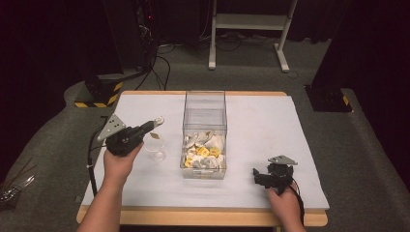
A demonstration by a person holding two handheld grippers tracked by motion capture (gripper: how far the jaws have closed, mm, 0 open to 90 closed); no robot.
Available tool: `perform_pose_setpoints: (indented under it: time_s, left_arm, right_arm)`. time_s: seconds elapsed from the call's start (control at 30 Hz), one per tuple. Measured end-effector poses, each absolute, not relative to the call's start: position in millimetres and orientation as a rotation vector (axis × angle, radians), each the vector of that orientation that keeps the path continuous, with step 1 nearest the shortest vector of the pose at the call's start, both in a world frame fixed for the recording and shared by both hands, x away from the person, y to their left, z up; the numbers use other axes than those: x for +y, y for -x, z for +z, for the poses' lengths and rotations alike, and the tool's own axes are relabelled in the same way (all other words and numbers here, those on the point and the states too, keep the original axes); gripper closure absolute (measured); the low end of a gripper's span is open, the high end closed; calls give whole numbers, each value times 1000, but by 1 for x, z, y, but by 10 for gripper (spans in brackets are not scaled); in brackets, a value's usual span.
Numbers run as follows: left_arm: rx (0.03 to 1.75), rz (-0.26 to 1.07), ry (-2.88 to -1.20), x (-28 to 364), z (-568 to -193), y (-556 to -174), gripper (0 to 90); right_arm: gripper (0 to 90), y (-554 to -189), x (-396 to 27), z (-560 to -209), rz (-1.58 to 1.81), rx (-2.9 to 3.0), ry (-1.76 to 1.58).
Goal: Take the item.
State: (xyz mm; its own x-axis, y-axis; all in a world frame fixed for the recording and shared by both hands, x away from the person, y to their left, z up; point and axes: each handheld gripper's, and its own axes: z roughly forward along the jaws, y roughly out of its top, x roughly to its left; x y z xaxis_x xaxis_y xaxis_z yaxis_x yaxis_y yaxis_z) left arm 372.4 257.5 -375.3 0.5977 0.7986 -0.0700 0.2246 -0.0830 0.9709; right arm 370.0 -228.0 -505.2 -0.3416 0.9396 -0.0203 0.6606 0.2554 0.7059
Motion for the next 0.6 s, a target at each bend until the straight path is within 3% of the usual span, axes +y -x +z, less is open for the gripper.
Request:
perform_pose_setpoints:
  time_s: [0.6]
  left_arm:
    - [924,579,-1659,264,-397,-373,900]
  right_arm:
    - [96,-370,-228,-505,847,2092,-1452]
